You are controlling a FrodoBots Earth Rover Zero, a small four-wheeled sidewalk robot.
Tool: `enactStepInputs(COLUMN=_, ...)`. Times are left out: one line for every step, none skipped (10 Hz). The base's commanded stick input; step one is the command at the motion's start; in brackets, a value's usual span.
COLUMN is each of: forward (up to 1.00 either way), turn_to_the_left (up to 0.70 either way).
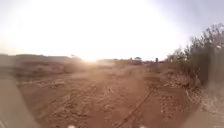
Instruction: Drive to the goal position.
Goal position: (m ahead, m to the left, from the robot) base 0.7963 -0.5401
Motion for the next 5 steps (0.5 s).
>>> enactStepInputs(forward=0.7, turn_to_the_left=0.0)
enactStepInputs(forward=0.7, turn_to_the_left=0.0)
enactStepInputs(forward=0.7, turn_to_the_left=0.0)
enactStepInputs(forward=0.7, turn_to_the_left=0.0)
enactStepInputs(forward=0.7, turn_to_the_left=0.0)
